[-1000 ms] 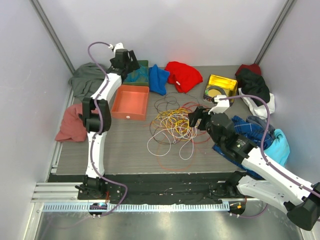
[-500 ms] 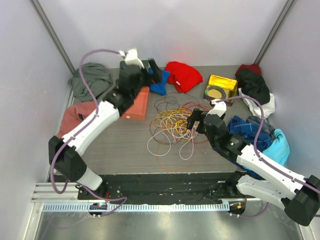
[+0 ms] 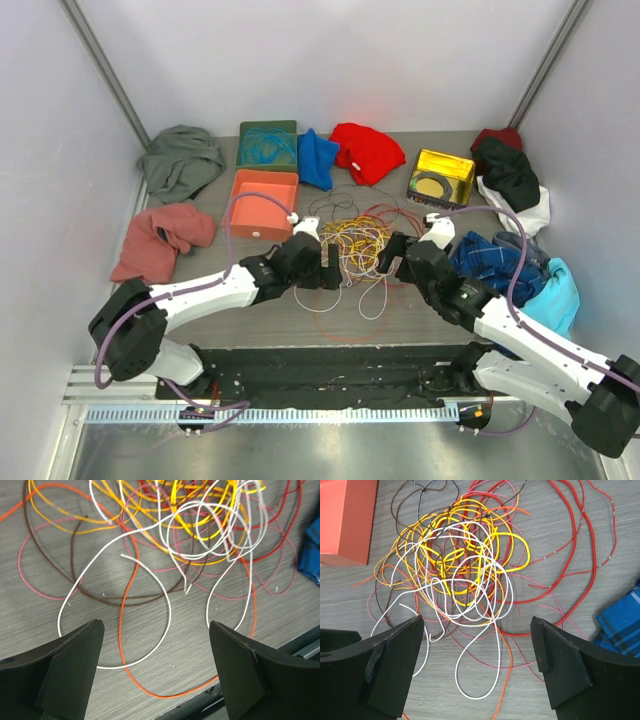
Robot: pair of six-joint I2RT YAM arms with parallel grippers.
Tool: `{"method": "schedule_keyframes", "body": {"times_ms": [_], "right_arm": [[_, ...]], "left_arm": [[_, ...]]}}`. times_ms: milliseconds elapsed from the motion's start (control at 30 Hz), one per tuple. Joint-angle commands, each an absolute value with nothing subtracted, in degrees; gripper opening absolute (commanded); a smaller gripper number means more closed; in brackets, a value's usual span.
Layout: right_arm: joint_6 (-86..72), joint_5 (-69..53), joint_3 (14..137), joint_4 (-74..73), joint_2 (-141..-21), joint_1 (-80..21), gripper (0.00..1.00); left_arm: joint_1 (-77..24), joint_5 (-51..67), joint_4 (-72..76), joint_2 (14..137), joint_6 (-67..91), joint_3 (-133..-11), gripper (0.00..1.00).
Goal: Untangle the cables
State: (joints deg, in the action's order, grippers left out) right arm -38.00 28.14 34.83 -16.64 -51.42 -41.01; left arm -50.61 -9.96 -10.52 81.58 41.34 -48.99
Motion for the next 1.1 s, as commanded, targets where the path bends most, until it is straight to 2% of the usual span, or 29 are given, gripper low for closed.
{"method": "schedule_keyframes", "body": {"times_ms": [0,367,867,967,1000,1067], "right_arm": [[-40.34,27.69,33.66,-15.73,-48.52,-40.78,0.96],[-40.34,27.86,32.08,-17.75,-45.62,-40.78,0.95],[-38.50,28.30,30.50,-17.58,-44.82,-40.78,0.95],[-38.23,28.65,30.67,-17.58,-44.74,-40.69,0.95],[-38.06,28.74,30.59,-17.67,-44.65,-40.69,0.95],[-37.88,29.00,30.50,-17.58,-44.30,-40.78,0.95]], "left_arm": [[-50.36,-9.06,-3.88,82.52,43.94,-46.76,0.90],[-49.66,-15.29,-5.18,95.08,37.88,-55.10,0.87],[-46.23,-18.81,-2.55,102.30,36.30,-59.85,0.76],[-45.62,-17.76,-3.43,103.80,36.04,-60.38,0.62],[-45.62,-17.14,-3.08,103.62,36.47,-60.12,0.53],[-45.62,-16.70,-2.73,102.84,36.91,-58.98,0.45]]}}
